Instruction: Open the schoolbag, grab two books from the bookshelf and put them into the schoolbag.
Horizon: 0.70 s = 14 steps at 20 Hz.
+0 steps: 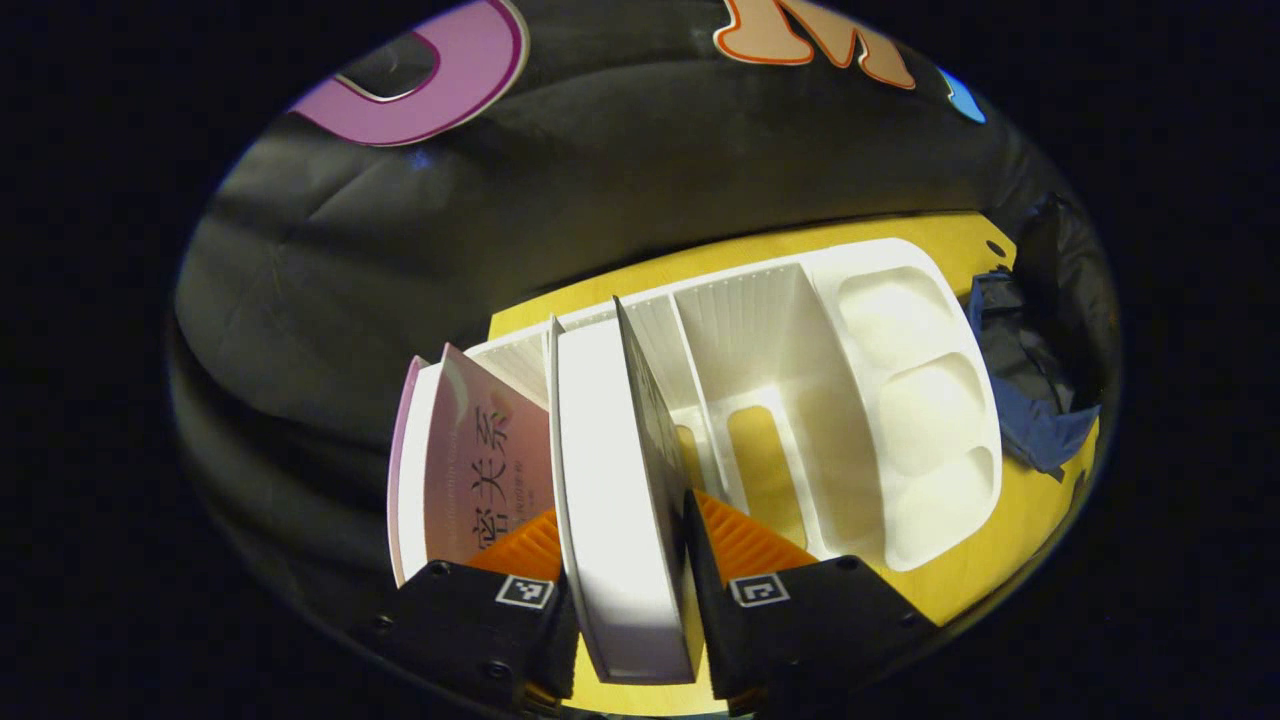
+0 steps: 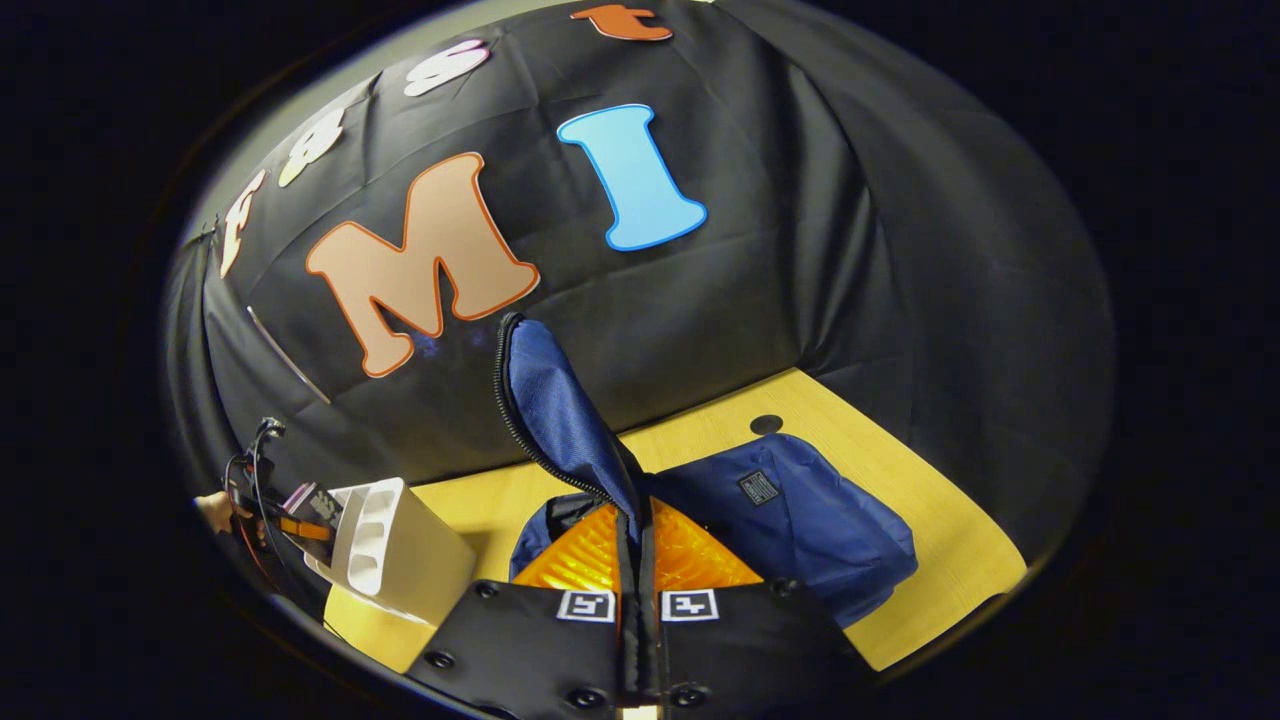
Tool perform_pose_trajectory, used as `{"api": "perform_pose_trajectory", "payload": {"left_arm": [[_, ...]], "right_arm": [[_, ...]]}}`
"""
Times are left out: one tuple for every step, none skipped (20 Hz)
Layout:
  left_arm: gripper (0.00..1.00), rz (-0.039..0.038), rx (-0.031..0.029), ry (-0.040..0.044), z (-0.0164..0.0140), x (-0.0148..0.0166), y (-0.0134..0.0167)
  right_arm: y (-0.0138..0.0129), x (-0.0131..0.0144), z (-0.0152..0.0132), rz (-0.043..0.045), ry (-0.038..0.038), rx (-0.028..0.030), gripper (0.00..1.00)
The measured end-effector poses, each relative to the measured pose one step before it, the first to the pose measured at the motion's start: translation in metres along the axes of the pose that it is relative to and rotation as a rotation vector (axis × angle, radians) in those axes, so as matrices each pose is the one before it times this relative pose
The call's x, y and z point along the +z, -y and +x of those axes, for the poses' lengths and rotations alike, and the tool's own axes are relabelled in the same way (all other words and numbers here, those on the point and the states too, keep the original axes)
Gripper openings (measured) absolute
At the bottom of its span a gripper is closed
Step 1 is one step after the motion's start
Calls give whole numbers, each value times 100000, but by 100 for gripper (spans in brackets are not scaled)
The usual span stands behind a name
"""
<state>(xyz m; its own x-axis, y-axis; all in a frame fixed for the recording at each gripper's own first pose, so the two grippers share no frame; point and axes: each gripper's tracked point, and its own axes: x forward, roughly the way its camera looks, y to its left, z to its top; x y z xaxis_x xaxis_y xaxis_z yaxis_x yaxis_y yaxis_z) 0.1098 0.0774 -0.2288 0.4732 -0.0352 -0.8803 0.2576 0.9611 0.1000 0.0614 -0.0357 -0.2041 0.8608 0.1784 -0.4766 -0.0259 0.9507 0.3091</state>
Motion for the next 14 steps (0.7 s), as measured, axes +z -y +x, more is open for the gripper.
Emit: {"api": "perform_pose_trajectory", "payload": {"left_arm": [[46,-998,-1699,-2044,43,-41,472],[40,155,-477,-182,141,178,-22],[39,-174,-140,-1011,127,15,-82],[37,-1015,-70,33,-151,-73,54],[37,-1147,-71,-140,54,-13,11],[36,-177,-733,154,-79,-89,55],[36,-145,-511,468,-67,-62,-96],[36,-368,-425,-502,-193,-248,36],[36,-184,498,1295,-344,53,-201],[36,458,851,1004,-96,36,-405],[36,82,512,1312,-443,78,-382],[35,-414,814,1122,-519,86,-481],[38,-1033,-569,1416,-362,52,-317],[35,-1681,-97,744,-524,3,-223]], "right_arm": [[74,11,-48,-466,-20,-9,5],[-58,29,-9,-266,-67,211,4],[28,18,-83,-214,-45,154,3],[2,16,37,-236,-46,158,5],[-3,-10,-36,-157,-23,151,5],[5,24,65,-126,-81,84,3],[-13,-30,-21,46,36,-48,3],[-27,-1,-40,244,63,30,3],[52,-22,53,124,157,-179,3],[-61,8,12,207,-2,-42,4],[-52,1,-6,296,-92,-10,3],[20,13,-26,355,-127,70,3],[-38,75,26,147,154,-55,5],[69,-32,-78,-213,164,-184,4]]}}
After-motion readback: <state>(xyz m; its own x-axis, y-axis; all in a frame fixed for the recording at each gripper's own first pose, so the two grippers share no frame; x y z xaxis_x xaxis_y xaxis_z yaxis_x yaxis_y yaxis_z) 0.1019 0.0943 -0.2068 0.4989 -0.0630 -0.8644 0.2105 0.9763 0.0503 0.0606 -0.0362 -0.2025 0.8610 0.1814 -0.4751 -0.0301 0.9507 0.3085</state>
